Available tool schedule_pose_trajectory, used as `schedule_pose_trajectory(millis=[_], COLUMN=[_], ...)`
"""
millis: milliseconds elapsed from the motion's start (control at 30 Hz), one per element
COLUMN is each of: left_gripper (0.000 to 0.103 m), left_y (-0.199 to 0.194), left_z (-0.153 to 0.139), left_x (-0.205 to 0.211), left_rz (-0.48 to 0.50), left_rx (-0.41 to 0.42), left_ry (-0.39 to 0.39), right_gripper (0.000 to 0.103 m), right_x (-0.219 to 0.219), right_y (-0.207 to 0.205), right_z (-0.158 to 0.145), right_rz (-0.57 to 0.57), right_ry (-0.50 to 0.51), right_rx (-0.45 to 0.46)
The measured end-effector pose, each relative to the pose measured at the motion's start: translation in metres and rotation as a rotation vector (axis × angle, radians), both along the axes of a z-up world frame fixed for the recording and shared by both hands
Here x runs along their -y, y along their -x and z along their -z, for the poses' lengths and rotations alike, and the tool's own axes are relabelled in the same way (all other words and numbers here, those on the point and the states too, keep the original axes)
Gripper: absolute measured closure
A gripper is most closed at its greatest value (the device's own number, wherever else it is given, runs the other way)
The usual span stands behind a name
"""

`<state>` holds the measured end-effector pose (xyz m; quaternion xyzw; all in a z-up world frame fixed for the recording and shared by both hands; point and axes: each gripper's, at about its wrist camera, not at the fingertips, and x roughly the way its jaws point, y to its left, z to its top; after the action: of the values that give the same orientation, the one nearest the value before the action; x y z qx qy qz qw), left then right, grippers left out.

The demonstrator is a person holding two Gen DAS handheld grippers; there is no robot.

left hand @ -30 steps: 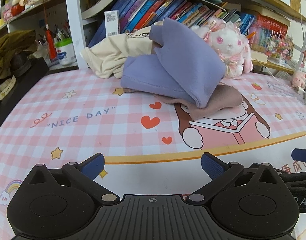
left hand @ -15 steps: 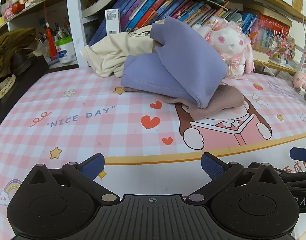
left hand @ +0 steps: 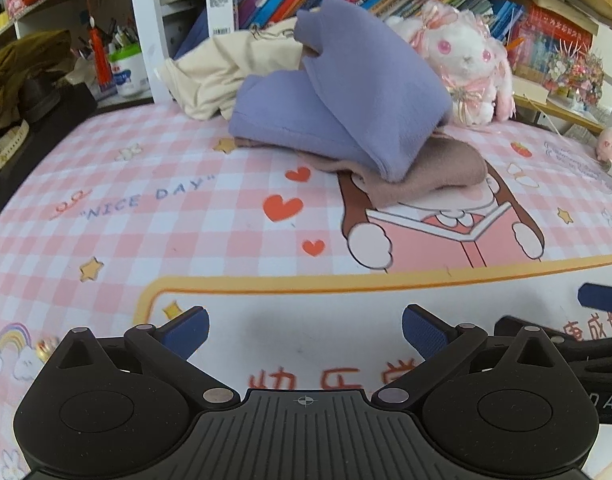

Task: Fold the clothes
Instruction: 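Grasp the lavender sleeve with the left tool while the right tool grasps the mauve sleeve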

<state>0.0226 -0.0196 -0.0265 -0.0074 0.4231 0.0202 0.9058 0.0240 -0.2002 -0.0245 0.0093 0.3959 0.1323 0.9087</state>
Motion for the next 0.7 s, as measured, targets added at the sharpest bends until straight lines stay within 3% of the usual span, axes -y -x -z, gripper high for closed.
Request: schedule_pose_trajectory(millis=[400, 567, 700], left_gripper=[0.0, 0.001, 0.016], left_y=[-0.003, -0.033, -0.067], left_z=[-0.004, -0.012, -0.017], left_x=[0.026, 0.037, 0.044], left_rz=[-0.015, -0.02, -0.016], left_rx=[0.024, 0.038, 0.063], left_ry=[0.046, -0.008, -0.045], right_gripper=[0.0, 0.0, 0.0], right_x=[0.04, 0.061, 0.075], right_y=[-0.014, -0.022, -0.022], right_z=[0.003, 0.003, 0.001], right_rz=[-0.023, 0.014, 0.024], right_ry=[-0.013, -0.041, -0.052], right_rx=[0.034, 0.025, 0.03])
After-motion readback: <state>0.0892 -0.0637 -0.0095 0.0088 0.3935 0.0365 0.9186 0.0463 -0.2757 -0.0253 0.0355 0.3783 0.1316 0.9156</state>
